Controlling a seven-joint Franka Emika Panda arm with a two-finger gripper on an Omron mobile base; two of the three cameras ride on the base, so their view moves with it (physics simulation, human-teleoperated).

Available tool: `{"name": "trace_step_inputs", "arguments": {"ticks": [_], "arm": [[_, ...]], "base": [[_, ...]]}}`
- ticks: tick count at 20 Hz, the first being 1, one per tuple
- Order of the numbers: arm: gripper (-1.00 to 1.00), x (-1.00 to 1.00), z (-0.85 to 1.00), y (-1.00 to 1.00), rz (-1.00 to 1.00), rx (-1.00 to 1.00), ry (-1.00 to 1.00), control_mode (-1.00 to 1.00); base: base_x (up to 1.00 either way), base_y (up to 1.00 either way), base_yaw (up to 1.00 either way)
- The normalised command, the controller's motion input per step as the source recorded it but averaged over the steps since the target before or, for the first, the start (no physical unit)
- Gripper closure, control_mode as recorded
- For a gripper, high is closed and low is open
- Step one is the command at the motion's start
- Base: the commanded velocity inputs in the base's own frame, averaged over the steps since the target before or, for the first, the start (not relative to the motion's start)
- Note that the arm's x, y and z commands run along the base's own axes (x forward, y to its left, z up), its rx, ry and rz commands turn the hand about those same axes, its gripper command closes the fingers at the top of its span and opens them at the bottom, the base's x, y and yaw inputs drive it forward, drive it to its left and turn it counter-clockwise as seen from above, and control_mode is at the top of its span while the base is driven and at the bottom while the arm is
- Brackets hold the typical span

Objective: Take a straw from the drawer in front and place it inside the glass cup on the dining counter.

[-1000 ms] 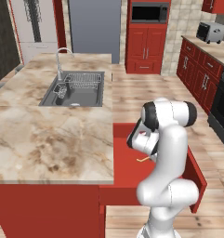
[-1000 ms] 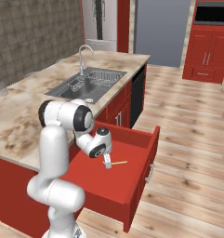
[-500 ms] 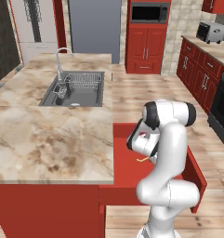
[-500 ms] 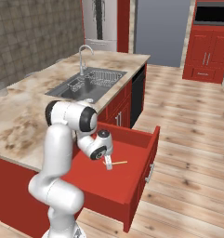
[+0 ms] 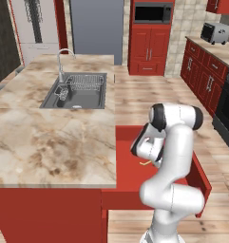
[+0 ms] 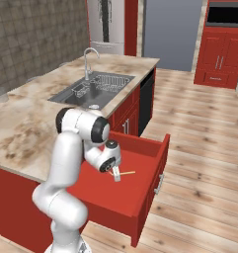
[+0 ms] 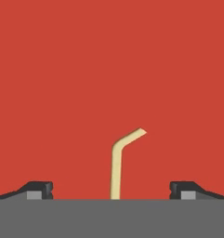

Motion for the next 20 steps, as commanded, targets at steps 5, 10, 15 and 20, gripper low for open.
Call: {"name": "trace_step_inputs", "arguments": {"ticks": [5, 10, 15, 20], "arm": [[-1.0, 0.14, -0.05, 0.0, 0.0, 0.01, 0.0, -1.0], [-1.0, 0.17, -0.07, 0.0, 0.0, 0.01, 0.02, -1.0], [-1.0, 0.25, -0.11, 0.06, 0.0, 0.0, 0.09, -1.0], [-1.0, 0.31, -0.23, 0.16, 0.0, 0.0, 0.14, -1.0]], "base": [[0.0, 0.0, 0.0], [0.0, 0.0, 0.0], [0.0, 0.0, 0.0], [0.0, 0.0, 0.0]]}}
